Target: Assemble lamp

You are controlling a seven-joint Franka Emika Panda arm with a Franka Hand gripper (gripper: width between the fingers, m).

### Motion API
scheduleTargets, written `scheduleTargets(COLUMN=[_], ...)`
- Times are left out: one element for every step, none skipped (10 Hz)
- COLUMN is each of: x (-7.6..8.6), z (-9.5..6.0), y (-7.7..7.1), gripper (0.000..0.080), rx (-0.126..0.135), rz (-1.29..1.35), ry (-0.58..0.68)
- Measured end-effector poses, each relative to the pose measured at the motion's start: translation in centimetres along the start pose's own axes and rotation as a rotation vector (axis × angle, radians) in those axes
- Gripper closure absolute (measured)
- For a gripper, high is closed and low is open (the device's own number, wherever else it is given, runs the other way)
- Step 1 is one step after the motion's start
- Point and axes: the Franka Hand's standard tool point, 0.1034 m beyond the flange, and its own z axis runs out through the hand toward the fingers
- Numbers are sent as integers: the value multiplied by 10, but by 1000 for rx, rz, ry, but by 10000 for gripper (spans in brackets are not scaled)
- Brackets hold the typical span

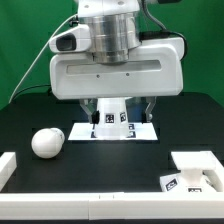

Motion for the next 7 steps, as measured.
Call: scheduleTargets(x=[-3, -8, -19, -24, -18, -23, -24], z=[2, 6, 3, -7, -4, 0, 0], y=[6, 32, 57, 82, 100, 97, 95], gripper=[101, 101, 101, 101, 101, 101, 101], rx=[3, 15, 9, 8, 4, 29, 30], rz=[-3, 3, -12, -14, -29, 4, -3], ry=[-29, -71, -148, -241, -267, -333, -388])
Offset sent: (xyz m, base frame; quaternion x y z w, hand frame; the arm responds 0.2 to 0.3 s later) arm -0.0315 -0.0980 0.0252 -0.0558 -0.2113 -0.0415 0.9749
